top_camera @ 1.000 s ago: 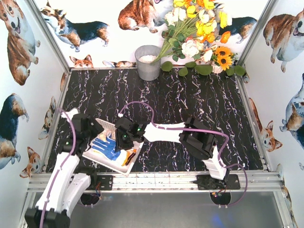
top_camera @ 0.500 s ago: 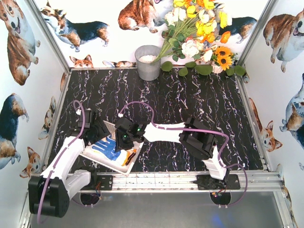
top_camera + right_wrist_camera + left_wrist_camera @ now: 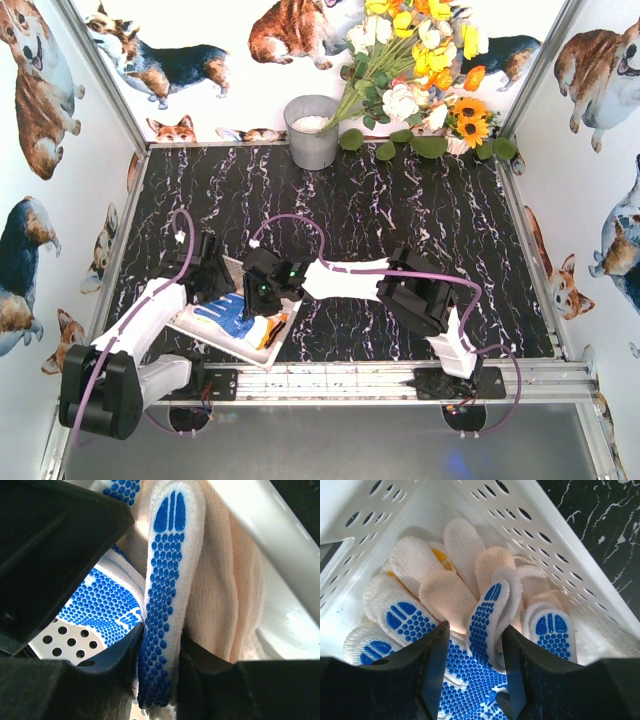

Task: Put the gloves into the storage basket
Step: Place the glove in the bin.

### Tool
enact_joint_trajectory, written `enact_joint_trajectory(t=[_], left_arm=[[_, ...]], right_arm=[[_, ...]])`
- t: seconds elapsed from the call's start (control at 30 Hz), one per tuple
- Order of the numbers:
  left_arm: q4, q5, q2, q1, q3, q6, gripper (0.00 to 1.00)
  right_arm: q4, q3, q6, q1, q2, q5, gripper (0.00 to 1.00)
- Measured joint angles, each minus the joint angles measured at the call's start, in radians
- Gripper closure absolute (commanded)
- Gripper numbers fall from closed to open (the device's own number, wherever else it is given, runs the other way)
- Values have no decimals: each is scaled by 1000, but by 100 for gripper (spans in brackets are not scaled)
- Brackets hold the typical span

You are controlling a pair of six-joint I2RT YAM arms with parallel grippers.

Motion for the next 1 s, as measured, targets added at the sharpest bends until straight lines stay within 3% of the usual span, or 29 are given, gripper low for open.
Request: enact_joint_trajectory(t=[0.33,0.53,0.83,1.0], left_arm=[[-48,-206,19,-41,53,1,68],[-76,-334,-14,-41,75,1,67],[-100,-444,-37,-41,199,36,55],[-113,-396,-51,-41,225,51,47]], right_arm=[[26,-19,7,2,-3,1,71],[40,-40,12,3,-14,2,71],[39,-40,23,5,-14,13,70],[39,-40,26,6,-16,16,62]])
